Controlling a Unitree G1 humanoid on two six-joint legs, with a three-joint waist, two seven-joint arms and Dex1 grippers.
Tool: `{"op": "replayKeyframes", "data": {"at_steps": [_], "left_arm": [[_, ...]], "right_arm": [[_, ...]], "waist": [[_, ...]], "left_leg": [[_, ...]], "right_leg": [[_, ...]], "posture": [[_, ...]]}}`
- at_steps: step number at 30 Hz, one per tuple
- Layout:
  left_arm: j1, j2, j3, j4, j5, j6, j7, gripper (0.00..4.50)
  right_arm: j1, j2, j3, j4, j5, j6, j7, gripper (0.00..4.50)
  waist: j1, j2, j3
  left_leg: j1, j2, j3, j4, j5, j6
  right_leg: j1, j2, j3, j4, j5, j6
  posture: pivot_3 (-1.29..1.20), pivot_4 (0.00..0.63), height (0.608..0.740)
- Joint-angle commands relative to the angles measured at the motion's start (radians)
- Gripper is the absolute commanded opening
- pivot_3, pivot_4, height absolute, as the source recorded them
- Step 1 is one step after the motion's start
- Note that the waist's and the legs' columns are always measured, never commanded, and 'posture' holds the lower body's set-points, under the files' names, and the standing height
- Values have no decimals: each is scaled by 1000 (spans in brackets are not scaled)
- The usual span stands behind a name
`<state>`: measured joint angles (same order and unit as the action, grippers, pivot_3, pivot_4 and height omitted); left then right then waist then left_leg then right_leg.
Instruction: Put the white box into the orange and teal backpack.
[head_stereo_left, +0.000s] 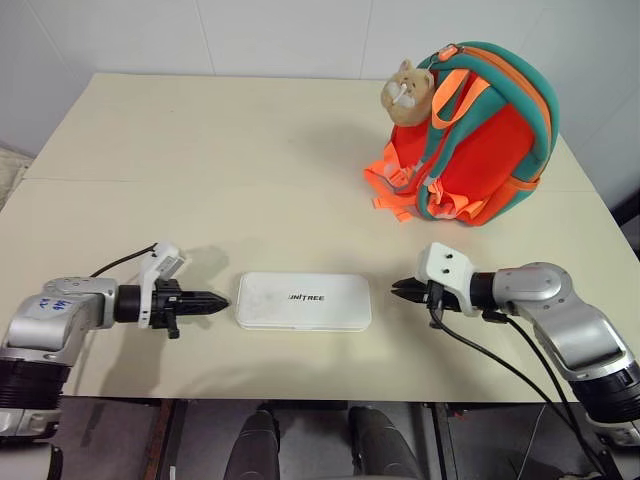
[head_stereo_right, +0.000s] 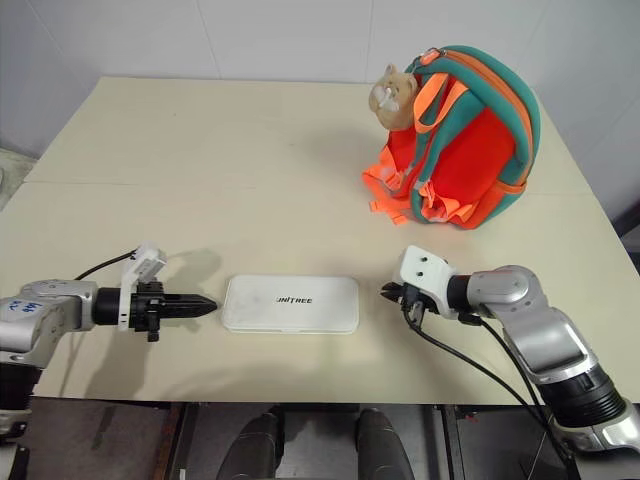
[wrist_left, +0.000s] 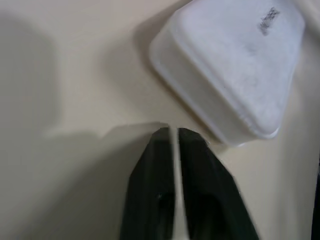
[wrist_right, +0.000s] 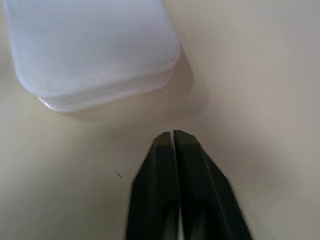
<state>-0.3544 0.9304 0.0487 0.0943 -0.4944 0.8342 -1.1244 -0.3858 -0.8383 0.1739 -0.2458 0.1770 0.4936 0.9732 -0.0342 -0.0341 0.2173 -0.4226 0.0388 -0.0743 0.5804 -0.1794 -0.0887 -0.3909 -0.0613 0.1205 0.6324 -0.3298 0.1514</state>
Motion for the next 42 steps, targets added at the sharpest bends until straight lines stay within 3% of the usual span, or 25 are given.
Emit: {"op": "replayKeyframes", "data": {"at_steps": [1, 9, 10, 23, 32, 42], "left_arm": [[-58, 3, 114, 7, -60, 45, 31, 1569], [-31, 5, 212, -3, -145, 155, 31, 4187], [-28, -1, 220, 7, -152, 158, 32, 4470], [-40, -103, 339, 98, -307, 362, 105, 4470], [-23, -134, 282, 129, -327, 438, 93, 4470], [-66, -186, 199, 156, -321, 471, 95, 4470]], "right_arm": [[-5, -30, -76, -14, 24, -59, 31, 1632], [23, -15, -88, -43, 29, -97, 44, 4483], [23, -8, -82, -47, 27, -100, 40, 4500], [25, 87, 1, 2, -74, -234, -12, 4500], [2, 108, 48, 104, -168, -350, -13, 4500], [-44, 144, 58, 94, -175, -357, -1, 4500]], "waist": [[1, 0, 0], [-5, 0, 0], [-7, 0, 0], [-12, 0, 0], [-20, 0, 0], [-19, -1, 0]], "left_leg": [[0, 0, 0, 0, 0, 0], [0, 0, 0, -1, 0, 0], [0, 0, 0, -1, 0, 0], [0, 0, 0, 3, 0, 0], [1, 0, 0, 4, 0, 0], [1, 0, 0, 7, 0, -1]], "right_leg": [[0, 0, 0, 0, 0, 0], [0, 0, 0, 1, 0, 1], [0, 0, 0, 1, 0, 1], [0, 0, 0, 6, 0, 1], [0, 0, 0, 7, 0, 1], [0, 0, 1, 11, -1, 1]], "posture": [[0, 150, 740], [0, 150, 740], [0, 150, 740], [0, 150, 740], [0, 150, 740], [0, 150, 740]]}}
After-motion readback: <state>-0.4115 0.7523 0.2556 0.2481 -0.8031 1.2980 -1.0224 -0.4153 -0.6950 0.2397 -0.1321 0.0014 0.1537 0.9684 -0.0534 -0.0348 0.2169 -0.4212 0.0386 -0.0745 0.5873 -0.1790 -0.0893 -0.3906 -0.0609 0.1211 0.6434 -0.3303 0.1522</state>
